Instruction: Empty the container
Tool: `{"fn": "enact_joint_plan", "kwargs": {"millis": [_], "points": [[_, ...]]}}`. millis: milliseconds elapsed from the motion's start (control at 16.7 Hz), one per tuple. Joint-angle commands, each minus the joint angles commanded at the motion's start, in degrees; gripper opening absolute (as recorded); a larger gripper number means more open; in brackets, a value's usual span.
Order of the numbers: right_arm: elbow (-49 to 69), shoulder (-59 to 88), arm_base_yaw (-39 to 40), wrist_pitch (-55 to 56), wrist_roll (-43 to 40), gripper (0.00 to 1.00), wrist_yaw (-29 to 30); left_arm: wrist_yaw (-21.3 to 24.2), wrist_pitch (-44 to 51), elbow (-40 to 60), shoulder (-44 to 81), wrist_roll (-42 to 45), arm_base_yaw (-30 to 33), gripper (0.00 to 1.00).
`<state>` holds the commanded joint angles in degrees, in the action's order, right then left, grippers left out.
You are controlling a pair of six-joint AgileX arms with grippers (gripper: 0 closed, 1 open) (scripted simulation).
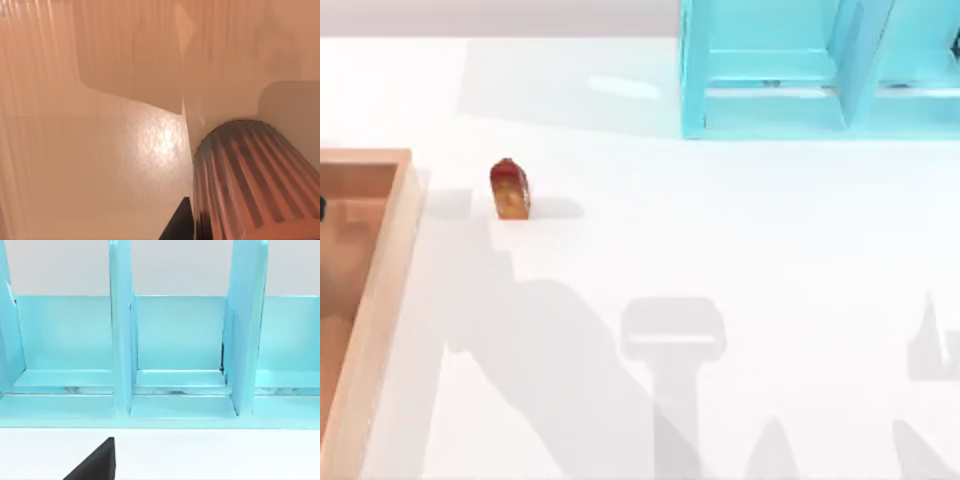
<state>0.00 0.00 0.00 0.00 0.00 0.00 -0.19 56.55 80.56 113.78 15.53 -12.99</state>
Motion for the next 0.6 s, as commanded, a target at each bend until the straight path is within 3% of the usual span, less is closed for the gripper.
{"fn": "enact_joint_plan", "kwargs": {"millis": [120, 180, 600], "points": [[0.0, 0.0, 0.0, 0.0, 0.0, 1.0, 0.0, 0.0, 0.0, 0.0, 0.0, 0.0, 0.0, 0.02], [0.0, 0.0, 0.0, 0.0, 0.0, 1.0, 0.0, 0.0, 0.0, 0.0, 0.0, 0.0, 0.0, 0.0], [0.0, 0.0, 0.0, 0.0, 0.0, 1.0, 0.0, 0.0, 0.0, 0.0, 0.0, 0.0, 0.0, 0.0]]}}
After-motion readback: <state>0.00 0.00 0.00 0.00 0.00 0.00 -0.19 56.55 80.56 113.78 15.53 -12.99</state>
